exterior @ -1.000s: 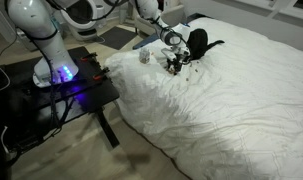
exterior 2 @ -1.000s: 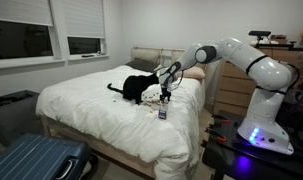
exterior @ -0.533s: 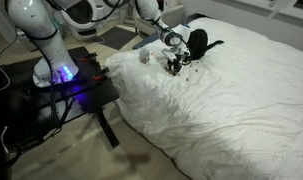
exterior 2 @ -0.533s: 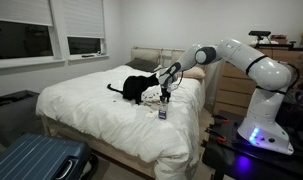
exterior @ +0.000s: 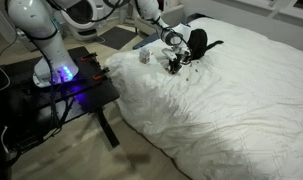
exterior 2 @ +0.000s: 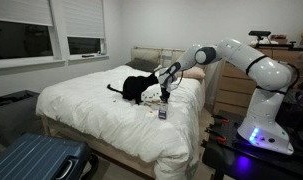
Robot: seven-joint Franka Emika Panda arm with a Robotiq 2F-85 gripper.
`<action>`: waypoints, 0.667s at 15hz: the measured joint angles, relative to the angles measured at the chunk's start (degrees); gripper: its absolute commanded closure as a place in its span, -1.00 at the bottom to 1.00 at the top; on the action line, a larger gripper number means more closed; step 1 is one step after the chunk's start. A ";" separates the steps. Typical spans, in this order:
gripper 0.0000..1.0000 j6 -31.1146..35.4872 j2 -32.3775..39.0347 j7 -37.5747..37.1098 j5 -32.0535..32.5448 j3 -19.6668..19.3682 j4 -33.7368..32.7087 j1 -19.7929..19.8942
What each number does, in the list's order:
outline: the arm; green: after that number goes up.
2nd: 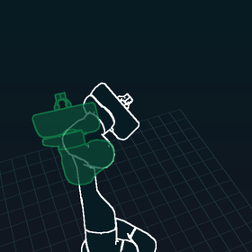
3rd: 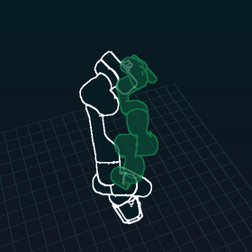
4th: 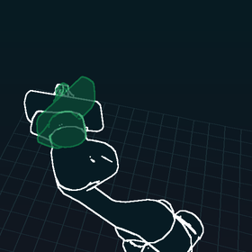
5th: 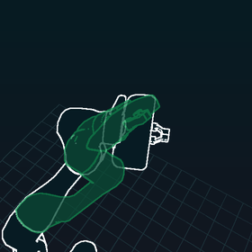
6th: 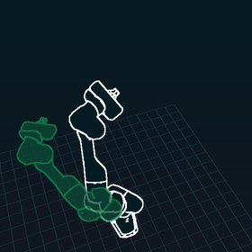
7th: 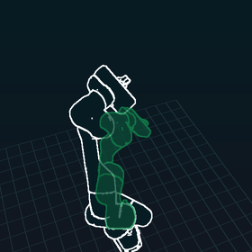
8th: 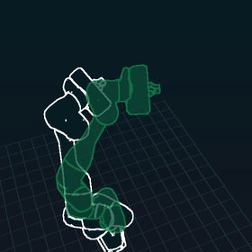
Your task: Pick some objects from the bed and put them in the clear bottle
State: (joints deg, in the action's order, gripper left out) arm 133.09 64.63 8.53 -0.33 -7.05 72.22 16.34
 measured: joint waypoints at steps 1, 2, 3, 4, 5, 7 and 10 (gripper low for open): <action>0.35 0.00 -0.02 0.00 0.00 0.00 -0.11 0.00; 0.45 0.00 -0.07 0.00 0.00 0.00 -0.21 0.00; 0.76 0.00 -0.20 0.00 0.00 0.00 -0.26 -0.01; 0.91 -0.01 -0.39 0.00 0.00 0.00 -0.26 0.00; 1.00 -0.15 -0.61 0.00 -0.01 0.01 -0.26 0.01; 1.00 -0.89 -1.13 0.00 -0.04 0.01 -0.26 0.13; 1.00 -2.18 -1.38 0.00 -0.18 0.01 -0.25 0.61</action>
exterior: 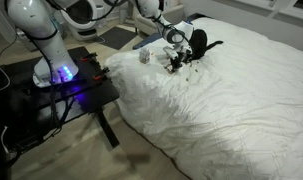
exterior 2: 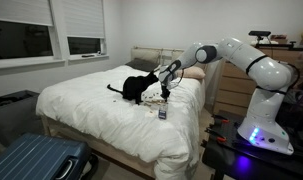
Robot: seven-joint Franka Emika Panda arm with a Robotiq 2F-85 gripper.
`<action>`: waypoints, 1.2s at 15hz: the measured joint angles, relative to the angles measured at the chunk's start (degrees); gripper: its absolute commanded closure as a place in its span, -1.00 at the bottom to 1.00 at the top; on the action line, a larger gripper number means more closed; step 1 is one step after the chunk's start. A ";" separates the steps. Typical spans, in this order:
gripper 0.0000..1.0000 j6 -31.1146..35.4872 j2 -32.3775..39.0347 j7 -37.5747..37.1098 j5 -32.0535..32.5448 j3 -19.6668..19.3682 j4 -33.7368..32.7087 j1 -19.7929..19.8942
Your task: Pick some objects from the bed and put them in the clear bottle
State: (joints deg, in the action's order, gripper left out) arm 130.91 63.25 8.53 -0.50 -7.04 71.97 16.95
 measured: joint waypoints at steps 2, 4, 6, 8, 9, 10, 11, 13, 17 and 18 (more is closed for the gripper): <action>1.00 -0.88 0.00 0.00 -0.19 0.02 0.00 0.38; 1.00 -1.48 0.00 0.00 -0.25 0.04 0.00 0.68; 1.00 -1.59 -0.05 0.00 -0.27 0.16 0.00 0.77; 1.00 -1.59 -0.54 0.00 -0.27 0.54 0.02 0.76; 1.00 -1.58 -1.02 0.00 -0.28 0.74 0.04 0.69; 1.00 -1.58 -1.64 0.00 -0.28 0.96 0.08 0.61; 1.00 -1.58 -2.44 0.00 -0.28 1.29 0.22 0.57; 1.00 -1.56 -4.32 0.01 -0.28 1.98 0.91 0.50; 0.44 -1.56 -7.66 0.01 -0.28 2.57 2.81 0.32; 0.32 -1.57 -8.22 0.01 -0.28 2.61 3.33 0.32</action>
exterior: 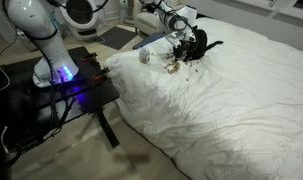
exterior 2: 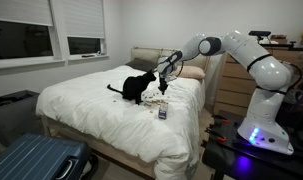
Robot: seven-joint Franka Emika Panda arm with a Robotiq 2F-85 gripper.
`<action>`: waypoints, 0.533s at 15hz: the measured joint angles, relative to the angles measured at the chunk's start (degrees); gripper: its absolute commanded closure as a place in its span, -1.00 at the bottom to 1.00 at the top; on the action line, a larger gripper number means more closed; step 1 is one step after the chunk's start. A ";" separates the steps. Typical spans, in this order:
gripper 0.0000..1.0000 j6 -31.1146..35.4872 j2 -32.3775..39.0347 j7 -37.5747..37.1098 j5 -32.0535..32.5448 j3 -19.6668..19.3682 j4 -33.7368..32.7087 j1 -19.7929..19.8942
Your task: Pick some objects from the bed and put them in the clear bottle
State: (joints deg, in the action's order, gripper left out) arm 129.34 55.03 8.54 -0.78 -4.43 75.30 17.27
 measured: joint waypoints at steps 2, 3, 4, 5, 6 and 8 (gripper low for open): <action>0.02 -0.03 -0.41 0.00 0.00 0.00 0.87 0.03; -0.13 -0.03 -0.40 0.00 0.00 0.00 1.28 0.04; -0.29 -0.04 -0.36 0.00 0.00 0.00 1.79 0.05; -0.43 -0.05 -0.28 0.00 0.00 0.00 2.30 0.04; -0.59 -0.05 -0.14 0.00 0.00 0.00 2.77 0.03; -0.90 -0.03 0.27 0.00 0.00 0.00 3.52 -0.05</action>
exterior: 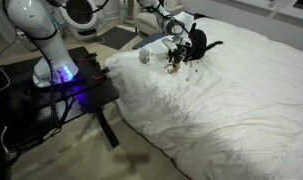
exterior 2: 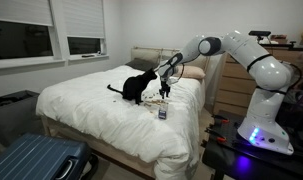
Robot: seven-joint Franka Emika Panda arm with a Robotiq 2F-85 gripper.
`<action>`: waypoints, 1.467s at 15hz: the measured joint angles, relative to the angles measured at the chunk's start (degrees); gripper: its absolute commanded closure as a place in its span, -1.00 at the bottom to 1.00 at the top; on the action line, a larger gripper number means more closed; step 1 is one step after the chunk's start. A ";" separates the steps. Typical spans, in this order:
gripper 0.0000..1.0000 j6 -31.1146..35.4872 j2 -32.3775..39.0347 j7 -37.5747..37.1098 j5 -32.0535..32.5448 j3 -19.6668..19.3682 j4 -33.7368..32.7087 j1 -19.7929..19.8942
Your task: Pick some objects from the bed and put them in the clear bottle
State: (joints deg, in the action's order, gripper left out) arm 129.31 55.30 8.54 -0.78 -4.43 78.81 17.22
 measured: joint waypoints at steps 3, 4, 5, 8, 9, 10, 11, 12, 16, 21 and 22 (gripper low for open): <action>-1.00 0.09 0.88 0.00 0.00 0.00 0.40 -0.13; -1.00 0.14 1.21 0.00 0.00 -0.02 0.40 -0.14; -1.00 0.45 1.55 0.00 0.01 -0.06 0.40 -0.14; -1.00 3.12 2.65 0.00 0.03 -0.39 0.40 -0.16; -1.00 4.58 3.08 0.00 0.03 -0.58 0.40 -0.19; -1.00 5.89 3.50 -0.01 0.03 -0.76 0.39 -0.20; -1.00 7.07 3.90 -0.01 0.03 -0.93 0.39 -0.20; -1.00 8.04 4.30 -0.01 0.03 -1.08 0.37 -0.21; -0.99 9.30 5.39 -0.24 0.03 -1.23 0.07 -0.26; -0.28 9.11 5.91 -2.30 -0.06 -0.98 -0.18 -0.65; -0.13 9.08 5.93 -2.51 -0.13 -0.92 -0.18 -0.68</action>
State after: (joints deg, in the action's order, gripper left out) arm 138.39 61.23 6.04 -0.90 -5.35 78.63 16.55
